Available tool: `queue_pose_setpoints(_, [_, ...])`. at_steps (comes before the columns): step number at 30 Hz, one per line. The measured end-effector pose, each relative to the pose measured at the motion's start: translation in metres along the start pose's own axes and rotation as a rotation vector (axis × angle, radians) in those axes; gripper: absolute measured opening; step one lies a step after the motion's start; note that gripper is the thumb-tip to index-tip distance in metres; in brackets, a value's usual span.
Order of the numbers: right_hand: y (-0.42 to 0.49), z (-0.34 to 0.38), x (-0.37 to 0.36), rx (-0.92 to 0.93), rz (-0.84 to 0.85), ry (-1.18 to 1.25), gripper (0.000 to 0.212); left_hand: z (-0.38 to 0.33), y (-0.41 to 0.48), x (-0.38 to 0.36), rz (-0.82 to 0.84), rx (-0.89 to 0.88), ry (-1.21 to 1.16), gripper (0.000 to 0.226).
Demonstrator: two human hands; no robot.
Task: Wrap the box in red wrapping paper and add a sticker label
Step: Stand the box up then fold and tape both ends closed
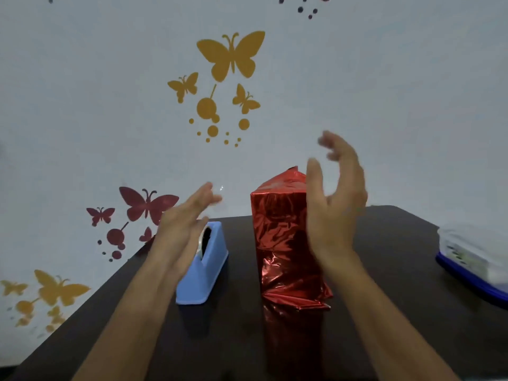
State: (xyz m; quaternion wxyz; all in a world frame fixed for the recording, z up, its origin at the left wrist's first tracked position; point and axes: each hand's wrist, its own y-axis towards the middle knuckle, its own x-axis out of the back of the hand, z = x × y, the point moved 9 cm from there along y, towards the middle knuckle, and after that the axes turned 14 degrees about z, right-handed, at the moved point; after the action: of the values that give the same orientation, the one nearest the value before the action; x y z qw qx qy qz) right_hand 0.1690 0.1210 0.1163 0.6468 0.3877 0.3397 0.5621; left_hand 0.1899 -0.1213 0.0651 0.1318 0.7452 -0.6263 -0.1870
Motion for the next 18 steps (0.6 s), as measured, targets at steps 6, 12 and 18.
queue_pose_setpoints(6, [0.007, -0.124, -0.023, -0.813, 0.325, 0.160, 0.097, -0.015, 0.053, -0.062, 0.270, 0.070, 0.122, 0.019])
queue_pose_setpoints(12, [-0.003, -0.148, -0.053, -0.898, 0.368, 0.381, 0.048, -0.013, 0.080, -0.077, 0.334, 0.120, 0.300, 0.009])
queue_pose_setpoints(18, [-0.003, -0.166, -0.063, -0.840, 0.318, 0.384, 0.077, -0.002, 0.104, -0.094, 0.412, 0.276, 0.467, 0.033])
